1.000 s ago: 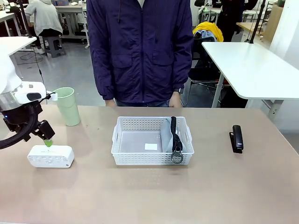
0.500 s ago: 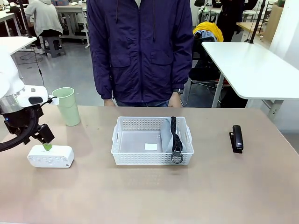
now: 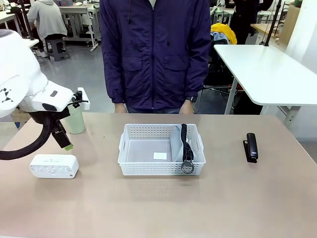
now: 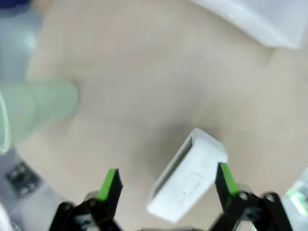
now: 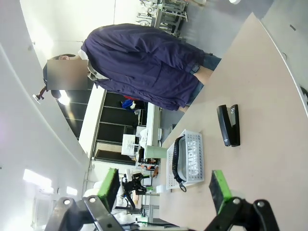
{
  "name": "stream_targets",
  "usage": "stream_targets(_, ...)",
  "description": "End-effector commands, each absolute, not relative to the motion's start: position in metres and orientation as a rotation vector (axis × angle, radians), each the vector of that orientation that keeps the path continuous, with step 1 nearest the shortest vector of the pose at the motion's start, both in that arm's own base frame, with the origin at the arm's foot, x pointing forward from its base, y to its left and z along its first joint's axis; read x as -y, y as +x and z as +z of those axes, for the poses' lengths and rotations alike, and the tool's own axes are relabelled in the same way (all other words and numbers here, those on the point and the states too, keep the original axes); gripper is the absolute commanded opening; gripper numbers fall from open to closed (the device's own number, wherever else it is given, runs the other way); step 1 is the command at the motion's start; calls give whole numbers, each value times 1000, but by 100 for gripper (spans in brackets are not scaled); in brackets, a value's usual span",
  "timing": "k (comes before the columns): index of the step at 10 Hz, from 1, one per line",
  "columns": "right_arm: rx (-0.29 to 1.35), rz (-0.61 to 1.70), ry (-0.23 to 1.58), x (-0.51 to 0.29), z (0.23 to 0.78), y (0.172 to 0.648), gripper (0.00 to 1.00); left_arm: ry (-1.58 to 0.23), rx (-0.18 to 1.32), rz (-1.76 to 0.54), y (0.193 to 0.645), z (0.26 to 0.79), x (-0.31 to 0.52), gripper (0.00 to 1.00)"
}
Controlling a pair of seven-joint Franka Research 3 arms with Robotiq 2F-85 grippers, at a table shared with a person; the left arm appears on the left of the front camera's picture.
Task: Efficiently arrange items inside the basket to fit them all.
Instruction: Pick up the Digital clock and place it inside the Organizing basket.
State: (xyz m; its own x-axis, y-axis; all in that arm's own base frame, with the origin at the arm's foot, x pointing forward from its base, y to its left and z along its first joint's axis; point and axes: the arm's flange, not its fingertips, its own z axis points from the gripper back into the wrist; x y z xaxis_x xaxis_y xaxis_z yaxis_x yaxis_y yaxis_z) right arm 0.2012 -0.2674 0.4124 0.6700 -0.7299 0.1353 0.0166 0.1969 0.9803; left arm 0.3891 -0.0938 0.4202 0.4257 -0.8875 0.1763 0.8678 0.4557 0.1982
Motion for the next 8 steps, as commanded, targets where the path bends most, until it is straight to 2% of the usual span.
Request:
stream_targets(1,709,-567,1282,268,415,202,100,-46,409,-1733,358,386,59,100)
stream_targets(2,709,-567,1282,268,415,202,100,-42,389,-1850,358,386,62,100)
stream_targets(4,709,-567,1282,268,415,202,100,-125,225,-1984,360,385,74,100)
stream_targets(5,709,-567,1282,268,415,202,100,-138,139,-1976,361,386,79,100)
stream_targets(6,709,-567,1282,268,415,202,100,-231,58,-1942,363,391,88,100)
stream_targets(7,709,-567,1282,268,415,202,100,-97,256,-1872,379,396,94,100)
stream_targets(8,709,-567,1282,268,415,202,100,-97,256,-1872,379,396,94,100)
